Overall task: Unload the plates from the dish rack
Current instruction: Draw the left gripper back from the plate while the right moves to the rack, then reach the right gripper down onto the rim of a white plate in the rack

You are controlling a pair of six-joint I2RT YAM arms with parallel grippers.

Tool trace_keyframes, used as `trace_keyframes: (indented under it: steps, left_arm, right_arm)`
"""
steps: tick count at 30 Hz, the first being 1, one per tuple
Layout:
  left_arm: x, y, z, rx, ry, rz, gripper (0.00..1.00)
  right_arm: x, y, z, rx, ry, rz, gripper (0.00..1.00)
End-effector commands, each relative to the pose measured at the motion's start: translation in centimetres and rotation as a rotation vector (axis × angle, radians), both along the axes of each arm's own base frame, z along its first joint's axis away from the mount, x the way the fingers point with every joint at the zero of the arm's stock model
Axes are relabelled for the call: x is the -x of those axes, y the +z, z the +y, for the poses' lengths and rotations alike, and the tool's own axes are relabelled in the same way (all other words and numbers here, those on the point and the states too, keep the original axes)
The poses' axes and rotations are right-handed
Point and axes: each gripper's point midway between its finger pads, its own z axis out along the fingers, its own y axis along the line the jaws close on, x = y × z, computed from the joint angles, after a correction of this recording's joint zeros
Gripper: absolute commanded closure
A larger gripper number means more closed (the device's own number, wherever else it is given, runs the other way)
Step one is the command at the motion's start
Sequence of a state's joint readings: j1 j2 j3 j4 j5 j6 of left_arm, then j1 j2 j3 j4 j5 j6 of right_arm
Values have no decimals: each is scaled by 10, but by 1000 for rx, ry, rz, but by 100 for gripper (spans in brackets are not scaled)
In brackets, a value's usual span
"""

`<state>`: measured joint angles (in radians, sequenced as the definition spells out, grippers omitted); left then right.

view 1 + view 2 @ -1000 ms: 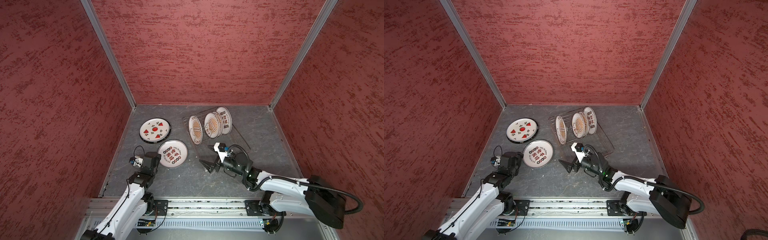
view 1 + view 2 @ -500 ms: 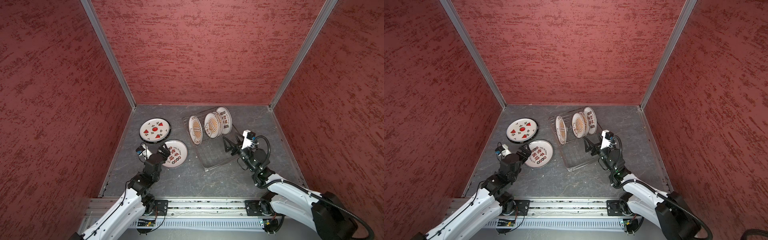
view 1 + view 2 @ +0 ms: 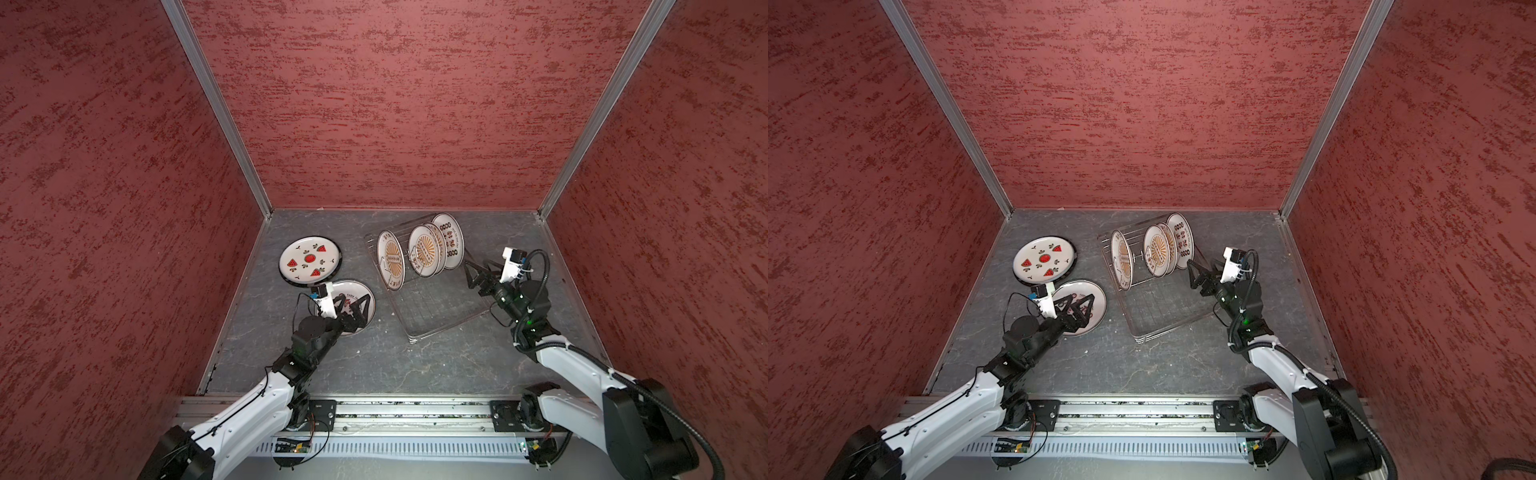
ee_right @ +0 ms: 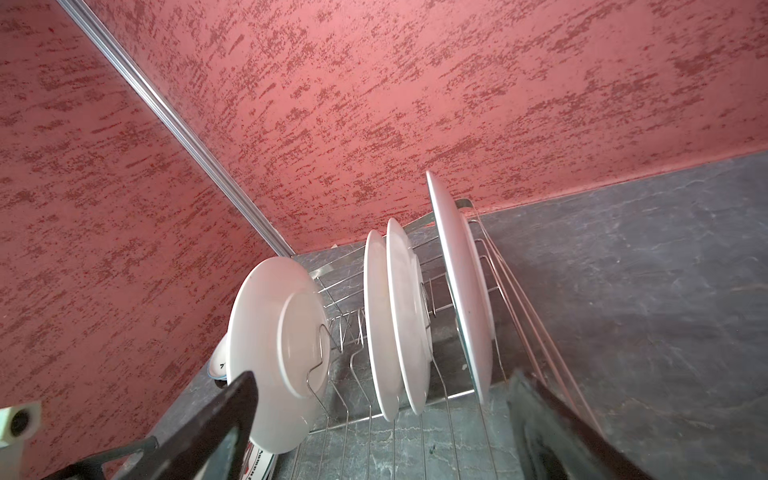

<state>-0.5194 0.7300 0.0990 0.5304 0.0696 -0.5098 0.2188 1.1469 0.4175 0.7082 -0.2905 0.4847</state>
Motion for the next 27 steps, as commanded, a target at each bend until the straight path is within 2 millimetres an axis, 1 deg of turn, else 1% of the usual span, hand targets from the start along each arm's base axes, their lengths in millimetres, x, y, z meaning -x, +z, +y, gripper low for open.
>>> trace_keyframes:
  steps: [1, 3, 4, 8, 11, 13, 14, 17, 23, 27]
  left_arm:
    - [26, 35, -28, 61, -235, -148, 1]
    - [32, 39, -34, 90, -285, -162, 1]
    - [33, 38, -37, 95, -304, -159, 1]
    - [28, 32, -38, 96, -293, -135, 1]
    - [25, 29, -40, 67, -293, -130, 1]
    - [24, 28, -40, 63, -291, -125, 0]
    - [23, 27, -40, 62, -289, -126, 1]
    - [20, 25, -37, 56, -266, -121, 1]
    - [15, 23, -33, 51, -230, -119, 1]
    - [14, 22, -32, 46, -221, -120, 0]
  right_arm:
    - [-11, 11, 10, 8, 65, -5, 16]
    - [-22, 10, 10, 26, 49, 8, 34]
    - [-29, 6, 8, 39, 29, 30, 39]
    - [-53, -5, 1, 83, -38, 77, 46]
    - [-65, -14, 1, 107, -47, 103, 54]
    - [-71, -19, 2, 122, -49, 117, 63]
    - [-75, -22, 2, 132, -53, 125, 66]
    - [-86, -33, 3, 151, -68, 153, 72]
    - [-106, -49, 12, 217, -111, 188, 78]
    - [-120, -58, 14, 280, -182, 210, 79]
